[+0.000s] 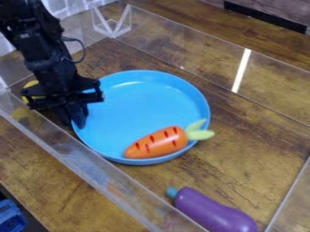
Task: Move the carrot to the right side
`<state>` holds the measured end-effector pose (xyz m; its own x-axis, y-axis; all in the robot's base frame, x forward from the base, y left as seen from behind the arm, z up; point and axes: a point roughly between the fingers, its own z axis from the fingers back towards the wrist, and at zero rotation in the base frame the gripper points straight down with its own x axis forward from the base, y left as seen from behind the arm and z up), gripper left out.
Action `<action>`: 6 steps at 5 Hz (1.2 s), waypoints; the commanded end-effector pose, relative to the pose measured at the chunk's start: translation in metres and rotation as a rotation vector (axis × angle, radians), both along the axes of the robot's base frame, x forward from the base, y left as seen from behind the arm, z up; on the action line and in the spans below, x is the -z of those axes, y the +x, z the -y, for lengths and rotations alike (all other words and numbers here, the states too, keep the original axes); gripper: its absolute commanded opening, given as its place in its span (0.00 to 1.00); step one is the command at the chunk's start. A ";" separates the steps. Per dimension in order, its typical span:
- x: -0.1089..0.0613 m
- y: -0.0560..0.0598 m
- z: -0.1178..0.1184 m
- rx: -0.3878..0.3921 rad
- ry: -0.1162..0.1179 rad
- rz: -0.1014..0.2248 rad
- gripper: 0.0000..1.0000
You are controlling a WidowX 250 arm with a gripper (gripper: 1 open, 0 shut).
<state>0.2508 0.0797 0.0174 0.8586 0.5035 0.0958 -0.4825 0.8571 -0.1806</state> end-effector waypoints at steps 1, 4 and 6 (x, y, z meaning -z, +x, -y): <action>-0.008 0.004 0.012 0.074 0.010 0.024 1.00; -0.007 0.022 0.015 0.076 0.011 0.035 1.00; -0.014 0.026 0.027 0.154 0.015 0.070 1.00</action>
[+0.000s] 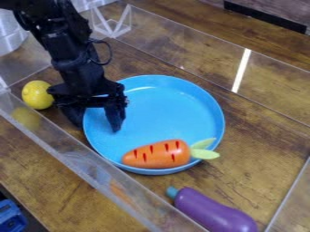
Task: Move the carrot to the right side
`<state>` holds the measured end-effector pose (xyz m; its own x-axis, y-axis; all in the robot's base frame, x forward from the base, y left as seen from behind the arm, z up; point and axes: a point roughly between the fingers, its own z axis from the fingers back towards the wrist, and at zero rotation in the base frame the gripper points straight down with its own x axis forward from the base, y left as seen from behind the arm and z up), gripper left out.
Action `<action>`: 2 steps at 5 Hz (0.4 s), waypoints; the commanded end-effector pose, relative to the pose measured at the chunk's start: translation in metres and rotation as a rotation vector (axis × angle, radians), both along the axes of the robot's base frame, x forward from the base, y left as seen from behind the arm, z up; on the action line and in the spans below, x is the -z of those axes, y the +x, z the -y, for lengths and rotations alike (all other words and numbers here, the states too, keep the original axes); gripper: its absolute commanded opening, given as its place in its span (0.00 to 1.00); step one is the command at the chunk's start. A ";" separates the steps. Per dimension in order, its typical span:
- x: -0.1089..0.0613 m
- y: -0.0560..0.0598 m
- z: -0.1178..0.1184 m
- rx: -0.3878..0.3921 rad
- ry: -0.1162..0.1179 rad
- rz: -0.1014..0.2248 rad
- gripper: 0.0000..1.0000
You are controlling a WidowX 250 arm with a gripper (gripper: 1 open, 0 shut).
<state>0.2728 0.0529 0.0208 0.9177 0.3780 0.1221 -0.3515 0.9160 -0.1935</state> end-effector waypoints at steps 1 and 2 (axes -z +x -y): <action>-0.018 0.006 0.016 0.001 0.012 0.059 1.00; -0.027 0.009 0.034 0.012 0.005 0.080 1.00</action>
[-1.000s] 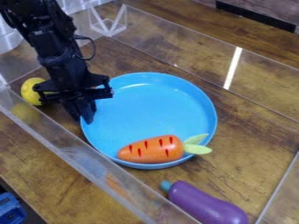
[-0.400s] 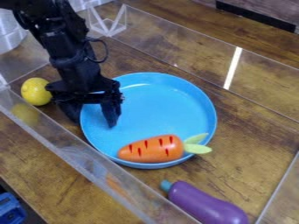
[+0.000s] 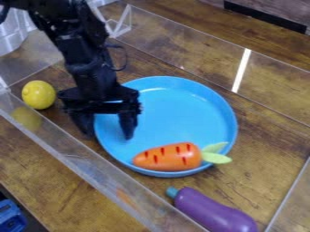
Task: Move the carrot to the right side
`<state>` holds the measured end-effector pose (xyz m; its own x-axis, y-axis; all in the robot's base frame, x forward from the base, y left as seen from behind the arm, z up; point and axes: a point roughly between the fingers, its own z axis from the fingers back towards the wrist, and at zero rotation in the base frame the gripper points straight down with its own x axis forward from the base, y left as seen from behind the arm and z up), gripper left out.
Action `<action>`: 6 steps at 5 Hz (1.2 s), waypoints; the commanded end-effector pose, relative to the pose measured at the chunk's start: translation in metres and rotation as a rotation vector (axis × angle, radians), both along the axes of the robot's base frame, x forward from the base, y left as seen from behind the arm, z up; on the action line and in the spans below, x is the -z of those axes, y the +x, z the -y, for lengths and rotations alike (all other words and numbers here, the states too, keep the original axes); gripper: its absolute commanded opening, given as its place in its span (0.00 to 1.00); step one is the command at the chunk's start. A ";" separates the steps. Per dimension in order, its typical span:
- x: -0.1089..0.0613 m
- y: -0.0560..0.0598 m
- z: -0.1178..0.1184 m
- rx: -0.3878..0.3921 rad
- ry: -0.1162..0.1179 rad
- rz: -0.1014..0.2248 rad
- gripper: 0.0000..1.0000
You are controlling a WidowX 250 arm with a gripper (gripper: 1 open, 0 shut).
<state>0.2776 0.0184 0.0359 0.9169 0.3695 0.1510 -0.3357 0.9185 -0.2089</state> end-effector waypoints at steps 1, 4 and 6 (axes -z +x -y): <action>-0.015 0.008 0.018 -0.020 0.007 0.066 1.00; -0.002 0.023 0.065 0.046 -0.012 0.110 1.00; 0.012 0.032 0.074 0.065 0.003 0.135 1.00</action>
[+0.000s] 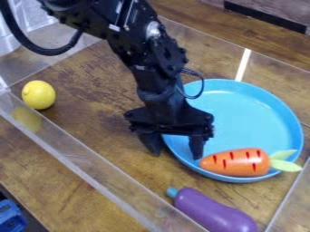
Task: Move the carrot to the right side
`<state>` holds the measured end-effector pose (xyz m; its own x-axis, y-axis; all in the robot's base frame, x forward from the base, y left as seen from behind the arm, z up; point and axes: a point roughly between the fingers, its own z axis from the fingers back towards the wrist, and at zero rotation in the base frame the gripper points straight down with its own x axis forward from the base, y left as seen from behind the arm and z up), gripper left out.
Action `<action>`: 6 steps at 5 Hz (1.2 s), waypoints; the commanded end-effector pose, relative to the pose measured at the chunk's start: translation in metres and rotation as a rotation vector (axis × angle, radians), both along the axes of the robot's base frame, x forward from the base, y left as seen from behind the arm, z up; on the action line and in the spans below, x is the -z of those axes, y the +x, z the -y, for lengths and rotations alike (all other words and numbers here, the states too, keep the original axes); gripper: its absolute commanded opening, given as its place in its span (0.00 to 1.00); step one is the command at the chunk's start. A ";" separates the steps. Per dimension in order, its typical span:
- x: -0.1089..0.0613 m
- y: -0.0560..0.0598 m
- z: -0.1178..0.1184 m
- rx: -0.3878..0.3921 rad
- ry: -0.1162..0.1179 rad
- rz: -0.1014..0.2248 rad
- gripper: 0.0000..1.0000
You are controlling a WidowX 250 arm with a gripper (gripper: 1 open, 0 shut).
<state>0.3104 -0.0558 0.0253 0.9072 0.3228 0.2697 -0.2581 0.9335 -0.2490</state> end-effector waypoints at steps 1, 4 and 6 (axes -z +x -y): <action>0.008 0.005 -0.003 0.048 0.010 0.010 1.00; 0.016 0.004 -0.034 0.060 0.038 -0.002 0.00; 0.015 -0.005 -0.075 -0.030 0.059 -0.029 0.00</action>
<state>0.3183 0.0084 0.0185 0.8882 0.3568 0.2894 -0.3030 0.9285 -0.2149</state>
